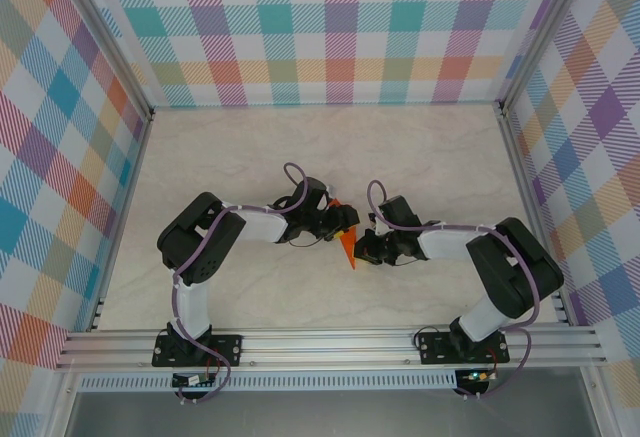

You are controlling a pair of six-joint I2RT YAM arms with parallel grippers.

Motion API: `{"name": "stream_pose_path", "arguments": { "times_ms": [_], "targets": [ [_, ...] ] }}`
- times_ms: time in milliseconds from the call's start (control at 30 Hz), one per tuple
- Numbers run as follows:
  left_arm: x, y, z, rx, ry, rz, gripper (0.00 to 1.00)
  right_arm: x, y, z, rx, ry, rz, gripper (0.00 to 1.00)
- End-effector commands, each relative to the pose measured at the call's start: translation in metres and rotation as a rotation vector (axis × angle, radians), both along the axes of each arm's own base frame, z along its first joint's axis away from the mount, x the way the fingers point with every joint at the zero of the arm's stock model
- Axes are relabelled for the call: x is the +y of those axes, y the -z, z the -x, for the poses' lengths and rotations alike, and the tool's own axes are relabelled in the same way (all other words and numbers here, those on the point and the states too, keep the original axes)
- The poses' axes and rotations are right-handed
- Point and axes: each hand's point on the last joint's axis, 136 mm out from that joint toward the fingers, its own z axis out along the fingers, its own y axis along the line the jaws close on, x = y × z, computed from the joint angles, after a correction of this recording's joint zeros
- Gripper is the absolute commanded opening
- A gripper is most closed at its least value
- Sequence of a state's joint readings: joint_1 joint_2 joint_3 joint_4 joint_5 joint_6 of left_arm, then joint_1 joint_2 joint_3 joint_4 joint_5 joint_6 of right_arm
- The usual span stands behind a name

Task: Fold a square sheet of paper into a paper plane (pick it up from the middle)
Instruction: Fold the wing for the fifth time at the center of the table.

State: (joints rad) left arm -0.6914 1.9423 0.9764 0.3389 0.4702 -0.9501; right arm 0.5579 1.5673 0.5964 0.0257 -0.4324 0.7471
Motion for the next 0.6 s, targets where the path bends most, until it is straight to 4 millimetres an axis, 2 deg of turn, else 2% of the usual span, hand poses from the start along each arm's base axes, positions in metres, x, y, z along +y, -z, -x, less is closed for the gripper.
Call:
{"name": "stream_pose_path", "arguments": {
  "times_ms": [0, 133, 467, 567],
  "targets": [
    [0.011, 0.023, 0.002, 0.043, -0.020, -0.070, 0.53, 0.002, -0.005, 0.018, 0.049, -0.043, -0.018, 0.06],
    [0.011, 0.022, 0.002, 0.043, -0.019, -0.068, 0.53, 0.003, -0.006, 0.019, 0.055, -0.041, -0.029, 0.07],
    [0.010, 0.021, 0.002, 0.044, -0.019, -0.066, 0.53, -0.001, 0.006, 0.026, 0.096, -0.032, -0.003, 0.09],
    [0.010, 0.021, 0.001, 0.043, -0.020, -0.065, 0.53, 0.000, 0.005, 0.027, 0.098, -0.038, -0.012, 0.13]
  ]
}}
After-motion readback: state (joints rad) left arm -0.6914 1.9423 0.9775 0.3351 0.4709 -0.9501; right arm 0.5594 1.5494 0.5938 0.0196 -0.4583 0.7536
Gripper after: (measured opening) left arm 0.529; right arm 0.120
